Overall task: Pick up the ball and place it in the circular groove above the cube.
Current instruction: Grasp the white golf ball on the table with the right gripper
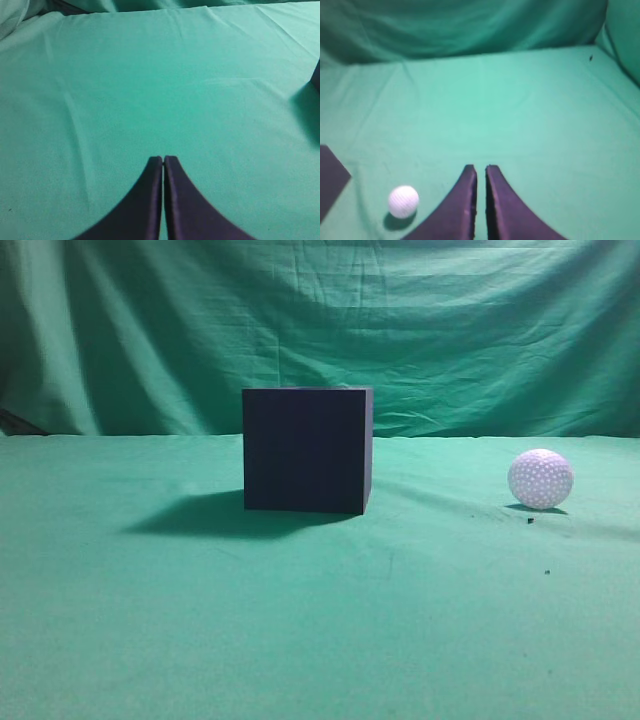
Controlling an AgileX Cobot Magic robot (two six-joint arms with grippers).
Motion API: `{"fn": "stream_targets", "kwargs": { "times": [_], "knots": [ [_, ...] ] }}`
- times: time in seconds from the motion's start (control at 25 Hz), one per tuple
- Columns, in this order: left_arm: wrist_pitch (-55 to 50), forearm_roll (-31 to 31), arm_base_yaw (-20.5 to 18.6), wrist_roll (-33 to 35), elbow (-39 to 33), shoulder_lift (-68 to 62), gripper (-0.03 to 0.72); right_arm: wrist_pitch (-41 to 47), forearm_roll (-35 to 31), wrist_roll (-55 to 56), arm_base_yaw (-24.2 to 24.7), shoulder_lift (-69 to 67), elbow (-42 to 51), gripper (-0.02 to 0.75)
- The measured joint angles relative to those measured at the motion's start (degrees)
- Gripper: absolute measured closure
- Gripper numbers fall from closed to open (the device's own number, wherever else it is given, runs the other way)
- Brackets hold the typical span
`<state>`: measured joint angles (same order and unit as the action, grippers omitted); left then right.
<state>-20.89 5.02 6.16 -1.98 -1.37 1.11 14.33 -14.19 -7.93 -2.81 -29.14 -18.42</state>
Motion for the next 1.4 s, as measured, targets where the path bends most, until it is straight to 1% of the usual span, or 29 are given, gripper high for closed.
{"fn": "stream_targets", "kwargs": {
  "times": [0.08,0.16,0.24,0.36,0.44,0.48,0.64,0.8,0.96,1.04,1.08,1.12,1.2,1.36,1.4],
  "knots": [
    [0.0,0.0,0.0,0.0,0.0,0.0,0.688,1.2,0.0,-1.1,0.0,-4.7,-1.5,0.738],
    [0.0,0.0,0.0,0.0,0.0,0.0,0.688,4.7,0.0,-3.2,0.0,-10.4,-5.1,0.738],
    [0.0,0.0,0.0,0.0,0.0,0.0,0.688,11.0,0.0,-6.0,0.0,-16.1,-9.9,0.738],
    [0.0,0.0,0.0,0.0,0.0,0.0,0.688,24.7,0.0,-8.3,0.0,-25.3,-18.5,0.738],
    [0.0,0.0,0.0,0.0,0.0,0.0,0.688,30.9,0.2,-8.6,-1.0,-30.9,-23.4,0.738],
    [0.0,0.0,0.0,0.0,0.0,0.0,0.688,32.5,0.7,-8.8,-2.4,-33.2,-25.1,0.738],
    [0.0,0.0,0.0,0.0,0.0,0.0,0.688,33.2,3.2,-7.5,-10.9,-39.5,-29.6,0.738],
    [0.0,0.0,0.0,0.0,0.0,0.0,0.688,33.2,8.1,-2.4,-18.4,-46.7,-32.9,0.738],
    [0.0,0.0,0.0,0.0,0.0,0.0,0.688,33.2,13.1,0.5,-23.9,-54.3,-37.0,0.738],
    [0.0,0.0,0.0,0.0,0.0,0.0,0.688,33.2,14.6,2.5,-24.7,-58.0,-39.1,0.738],
    [0.0,0.0,0.0,0.0,0.0,0.0,0.688,33.2,15.4,3.5,-24.8,-59.5,-40.2,0.688],
    [0.0,0.0,0.0,0.0,0.0,0.0,0.688,33.2,16.3,4.6,-24.9,-61.1,-41.2,0.688],
    [0.0,0.0,0.0,0.0,0.0,0.0,0.688,33.2,17.1,6.3,-24.9,-63.9,-42.6,0.559],
    [0.0,0.0,0.0,0.0,0.0,0.0,0.688,32.2,18.6,10.2,-24.9,-67.7,-44.2,0.276],
    [0.0,0.0,0.0,0.0,0.0,0.0,0.688,31.9,19.6,11.7,-24.9,-68.6,-44.3,0.22]
  ]
}}
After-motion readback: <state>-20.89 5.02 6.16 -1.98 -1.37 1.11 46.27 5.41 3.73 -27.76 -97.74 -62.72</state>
